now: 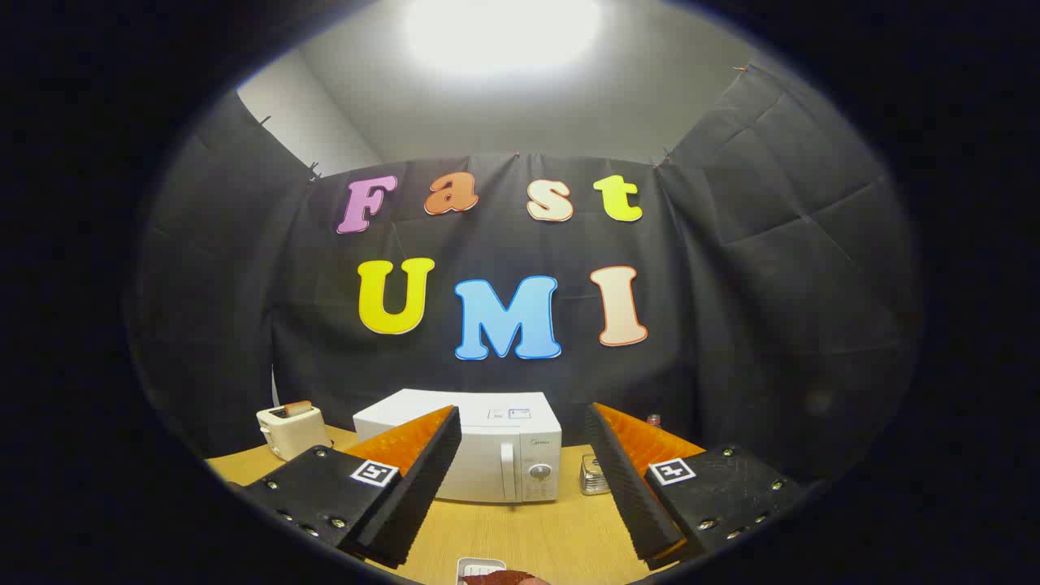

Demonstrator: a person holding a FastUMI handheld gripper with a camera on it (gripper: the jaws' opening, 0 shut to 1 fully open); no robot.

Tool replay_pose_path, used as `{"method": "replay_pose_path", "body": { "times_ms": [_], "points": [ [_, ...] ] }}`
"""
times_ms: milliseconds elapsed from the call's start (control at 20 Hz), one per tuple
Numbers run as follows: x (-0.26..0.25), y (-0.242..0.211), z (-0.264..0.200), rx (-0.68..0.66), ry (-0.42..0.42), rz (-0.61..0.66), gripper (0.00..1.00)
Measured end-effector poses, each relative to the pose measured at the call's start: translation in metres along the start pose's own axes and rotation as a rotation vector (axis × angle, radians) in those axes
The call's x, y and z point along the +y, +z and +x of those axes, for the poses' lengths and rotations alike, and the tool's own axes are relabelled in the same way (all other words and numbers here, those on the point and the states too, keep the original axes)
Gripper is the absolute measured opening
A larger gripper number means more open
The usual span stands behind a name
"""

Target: Open the microwave, put the food inside, and close the microwave door.

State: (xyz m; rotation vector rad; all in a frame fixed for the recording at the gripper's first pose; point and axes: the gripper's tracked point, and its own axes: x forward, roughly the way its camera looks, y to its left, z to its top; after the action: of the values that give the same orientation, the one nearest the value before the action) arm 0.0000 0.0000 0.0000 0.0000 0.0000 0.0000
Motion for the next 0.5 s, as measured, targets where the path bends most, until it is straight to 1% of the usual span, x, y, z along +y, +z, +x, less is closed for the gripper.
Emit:
{"method": "replay_pose_path", "body": {
  "times_ms": [100, 350, 500],
  "points": [
    [-0.0009, 0.0033, 0.0024, -0.007, -0.004, -0.013, 0.97],
    [0.0025, -0.0063, 0.0066, 0.026, -0.003, 0.03, 0.97],
    [-0.0015, -0.0045, 0.0068, 0.015, -0.009, 0.05, 0.96]
  ]
}}
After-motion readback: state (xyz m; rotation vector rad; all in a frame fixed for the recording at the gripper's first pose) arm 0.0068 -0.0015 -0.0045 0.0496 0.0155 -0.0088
